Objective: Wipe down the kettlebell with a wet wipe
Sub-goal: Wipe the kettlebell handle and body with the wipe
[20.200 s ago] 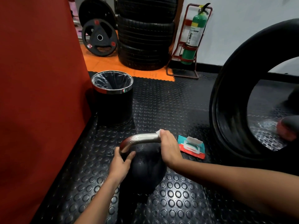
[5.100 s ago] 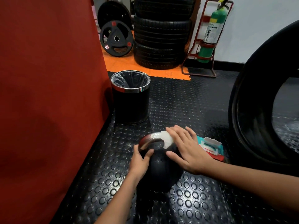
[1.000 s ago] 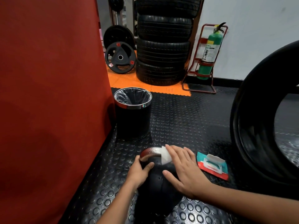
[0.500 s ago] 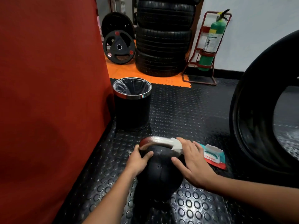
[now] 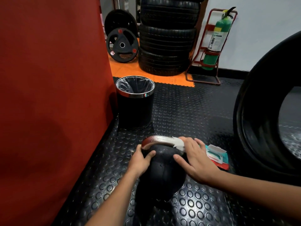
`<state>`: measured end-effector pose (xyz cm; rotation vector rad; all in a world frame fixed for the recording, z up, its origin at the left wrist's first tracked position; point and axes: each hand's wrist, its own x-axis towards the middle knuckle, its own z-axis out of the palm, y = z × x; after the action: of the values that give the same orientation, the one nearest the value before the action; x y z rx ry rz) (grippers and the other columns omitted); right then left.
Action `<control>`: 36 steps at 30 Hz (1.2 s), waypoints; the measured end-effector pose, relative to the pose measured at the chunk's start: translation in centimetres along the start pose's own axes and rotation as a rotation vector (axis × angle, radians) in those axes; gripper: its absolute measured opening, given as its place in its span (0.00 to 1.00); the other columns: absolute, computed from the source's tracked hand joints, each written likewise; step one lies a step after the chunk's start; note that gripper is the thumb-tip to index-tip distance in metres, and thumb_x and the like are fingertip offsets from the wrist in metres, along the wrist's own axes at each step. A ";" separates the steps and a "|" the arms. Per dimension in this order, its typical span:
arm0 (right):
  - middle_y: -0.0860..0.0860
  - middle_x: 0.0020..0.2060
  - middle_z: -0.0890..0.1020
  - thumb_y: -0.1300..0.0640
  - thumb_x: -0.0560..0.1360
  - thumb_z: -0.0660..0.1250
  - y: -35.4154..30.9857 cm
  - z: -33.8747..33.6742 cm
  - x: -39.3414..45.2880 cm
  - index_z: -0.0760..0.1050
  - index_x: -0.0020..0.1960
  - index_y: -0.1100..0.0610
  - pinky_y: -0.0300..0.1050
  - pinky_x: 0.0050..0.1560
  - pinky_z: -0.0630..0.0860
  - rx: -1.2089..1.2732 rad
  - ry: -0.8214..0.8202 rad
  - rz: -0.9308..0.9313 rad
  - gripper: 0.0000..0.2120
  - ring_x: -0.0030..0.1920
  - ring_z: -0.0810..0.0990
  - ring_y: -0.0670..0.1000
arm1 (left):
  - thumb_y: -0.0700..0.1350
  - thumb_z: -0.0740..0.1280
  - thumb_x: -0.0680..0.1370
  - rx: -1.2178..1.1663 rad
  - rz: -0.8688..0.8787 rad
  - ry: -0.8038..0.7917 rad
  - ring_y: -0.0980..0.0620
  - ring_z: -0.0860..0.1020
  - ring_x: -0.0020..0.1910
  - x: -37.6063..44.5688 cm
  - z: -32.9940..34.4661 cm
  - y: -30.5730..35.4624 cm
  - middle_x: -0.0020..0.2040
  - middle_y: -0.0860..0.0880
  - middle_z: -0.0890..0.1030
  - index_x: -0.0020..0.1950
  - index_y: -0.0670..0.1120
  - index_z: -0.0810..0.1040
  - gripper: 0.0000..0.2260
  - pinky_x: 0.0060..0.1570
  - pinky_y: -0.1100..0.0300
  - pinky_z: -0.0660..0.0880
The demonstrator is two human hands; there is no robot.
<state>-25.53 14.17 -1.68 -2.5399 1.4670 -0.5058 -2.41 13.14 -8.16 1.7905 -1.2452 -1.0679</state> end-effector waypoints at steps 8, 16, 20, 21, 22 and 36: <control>0.49 0.62 0.75 0.18 0.69 0.43 -2.1 -3.6 4.1 0.67 0.64 0.51 0.56 0.71 0.59 -0.051 -0.416 0.168 0.44 0.66 0.72 0.52 | 0.54 0.71 0.76 0.025 0.005 -0.005 0.51 0.74 0.51 -0.2 -0.3 0.6 0.49 0.54 0.75 0.59 0.49 0.71 0.17 0.49 0.61 0.67; 0.53 0.69 0.72 0.29 0.79 0.53 -6.4 -2.1 4.3 0.66 0.73 0.54 0.58 0.73 0.56 -0.075 -0.230 0.324 0.35 0.72 0.68 0.56 | 0.53 0.72 0.75 0.024 -0.037 -0.016 0.49 0.75 0.55 -0.6 -0.4 1.2 0.54 0.49 0.77 0.64 0.46 0.71 0.22 0.51 0.62 0.66; 0.49 0.65 0.74 0.34 0.80 0.54 -5.6 -1.0 2.8 0.69 0.71 0.50 0.56 0.74 0.55 0.051 -0.027 0.411 0.28 0.70 0.70 0.53 | 0.54 0.72 0.75 0.035 -0.096 -0.008 0.44 0.76 0.59 -1.0 -0.5 1.3 0.58 0.46 0.78 0.62 0.46 0.71 0.22 0.51 0.62 0.67; 0.49 0.65 0.74 0.34 0.80 0.54 -5.3 -0.8 2.5 0.69 0.71 0.50 0.57 0.74 0.55 0.062 -0.015 0.431 0.27 0.70 0.69 0.53 | 0.55 0.72 0.75 0.035 -0.109 0.000 0.44 0.76 0.59 -1.1 -0.5 1.2 0.57 0.46 0.78 0.61 0.47 0.71 0.21 0.52 0.61 0.67; 0.50 0.66 0.73 0.34 0.81 0.53 -5.2 -0.6 2.2 0.68 0.72 0.50 0.57 0.75 0.55 0.068 -0.017 0.455 0.28 0.71 0.69 0.53 | 0.55 0.72 0.74 0.039 -0.117 0.008 0.45 0.76 0.58 -1.3 -0.6 1.2 0.57 0.46 0.78 0.60 0.48 0.71 0.20 0.52 0.61 0.68; 0.46 0.57 0.76 0.34 0.79 0.46 -4.0 0.1 2.6 0.74 0.61 0.48 0.56 0.76 0.54 0.165 0.082 0.406 0.27 0.64 0.72 0.49 | 0.62 0.72 0.72 0.095 -0.145 0.082 0.51 0.74 0.47 -2.3 -0.7 0.7 0.48 0.54 0.76 0.55 0.54 0.72 0.19 0.46 0.60 0.68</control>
<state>-21.03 13.93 -0.02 -2.0435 1.8235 -0.6366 -2.51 15.22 -6.76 2.0022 -1.1491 -1.0182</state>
